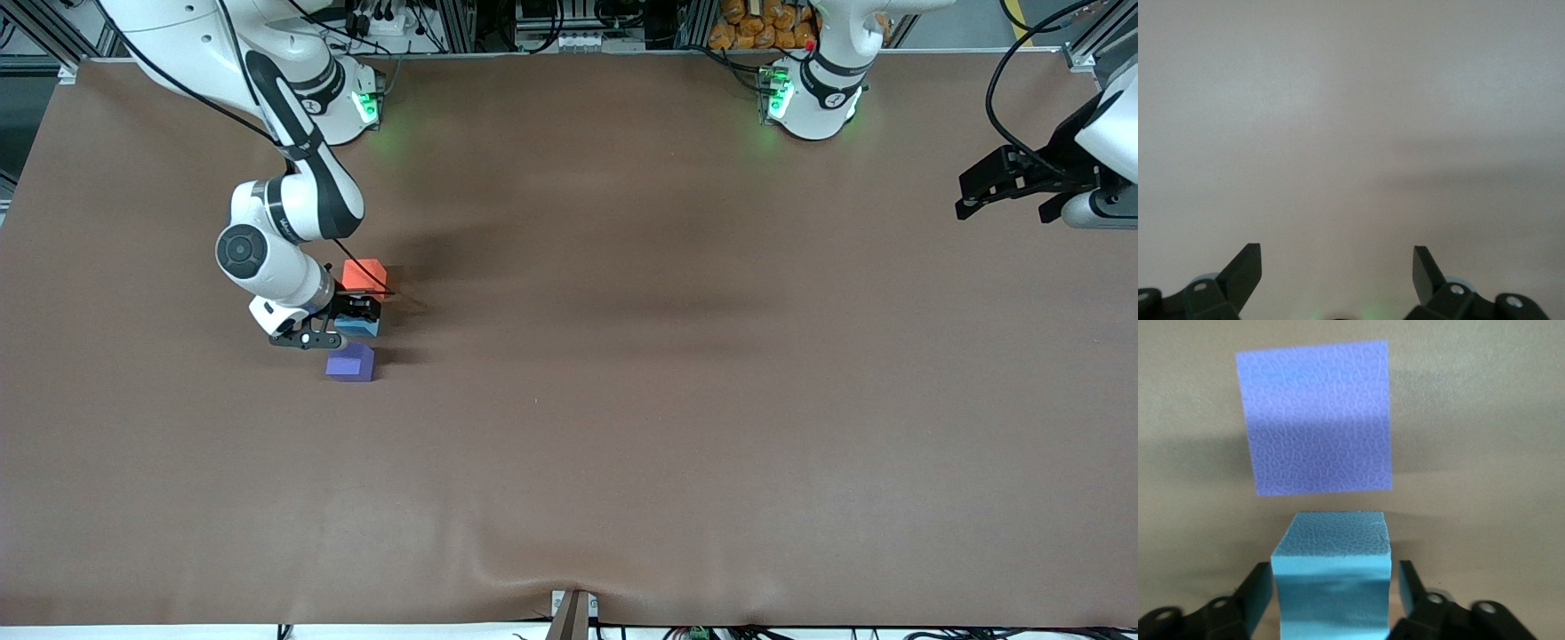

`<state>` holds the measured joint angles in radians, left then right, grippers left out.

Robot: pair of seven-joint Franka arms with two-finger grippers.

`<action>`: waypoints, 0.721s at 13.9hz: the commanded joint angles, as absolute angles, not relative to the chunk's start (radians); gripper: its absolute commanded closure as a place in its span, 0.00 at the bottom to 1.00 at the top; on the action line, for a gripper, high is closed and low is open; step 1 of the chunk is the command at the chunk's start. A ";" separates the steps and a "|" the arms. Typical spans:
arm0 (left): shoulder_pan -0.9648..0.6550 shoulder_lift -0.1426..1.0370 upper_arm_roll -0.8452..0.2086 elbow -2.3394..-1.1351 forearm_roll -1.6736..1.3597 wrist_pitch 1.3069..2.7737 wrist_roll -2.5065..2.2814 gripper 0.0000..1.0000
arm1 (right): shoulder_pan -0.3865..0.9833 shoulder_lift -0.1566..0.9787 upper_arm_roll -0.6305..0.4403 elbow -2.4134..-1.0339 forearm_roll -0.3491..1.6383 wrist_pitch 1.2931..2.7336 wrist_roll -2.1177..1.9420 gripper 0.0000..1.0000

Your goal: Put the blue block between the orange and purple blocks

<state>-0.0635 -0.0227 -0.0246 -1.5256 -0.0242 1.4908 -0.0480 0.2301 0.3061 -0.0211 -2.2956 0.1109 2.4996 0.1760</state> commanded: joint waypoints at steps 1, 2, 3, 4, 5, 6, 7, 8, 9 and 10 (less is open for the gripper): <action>-0.060 -0.015 -0.028 -1.509 -0.021 1.491 -0.063 0.00 | 0.184 0.267 -0.005 -2.167 0.100 2.267 0.167 0.00; -0.060 -0.014 -0.028 -1.509 -0.021 1.491 -0.063 0.00 | 0.181 0.267 -0.005 -2.069 0.101 2.138 0.172 0.00; -0.060 -0.015 -0.028 -1.509 -0.021 1.491 -0.063 0.00 | 0.176 0.268 -0.005 -1.965 0.101 2.015 0.173 0.00; -0.060 -0.015 -0.028 -1.509 -0.020 1.491 -0.063 0.00 | 0.173 0.273 -0.005 -1.862 0.101 1.911 0.166 0.00; -0.060 -0.015 -0.028 -1.509 -0.021 1.491 -0.063 0.00 | 0.172 0.279 -0.005 -1.767 0.101 1.834 0.167 0.00; -0.060 -0.015 -0.028 -1.509 -0.021 1.491 -0.063 0.00 | 0.157 0.281 -0.003 -1.693 0.103 1.795 0.161 0.00; -0.060 -0.015 -0.028 -1.509 -0.020 1.491 -0.063 0.00 | 0.123 0.281 0.011 -1.604 0.104 1.740 0.160 0.00; -0.060 -0.015 -0.028 -1.509 -0.021 1.491 -0.063 0.00 | 0.097 0.284 0.035 -1.503 0.101 1.626 0.160 0.00; -0.060 -0.015 -0.028 -1.509 -0.020 1.491 -0.063 0.00 | 0.069 0.293 0.044 -1.405 0.098 1.539 0.158 0.00; -0.060 -0.015 -0.028 -1.509 -0.020 1.491 -0.063 0.00 | 0.048 0.295 0.052 -1.343 0.098 1.488 0.135 0.00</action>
<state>-0.0630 -0.0219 -0.0243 -1.5251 -0.0242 1.4909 -0.0480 0.1142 0.2557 0.0082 -1.5077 0.1104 1.6051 0.1633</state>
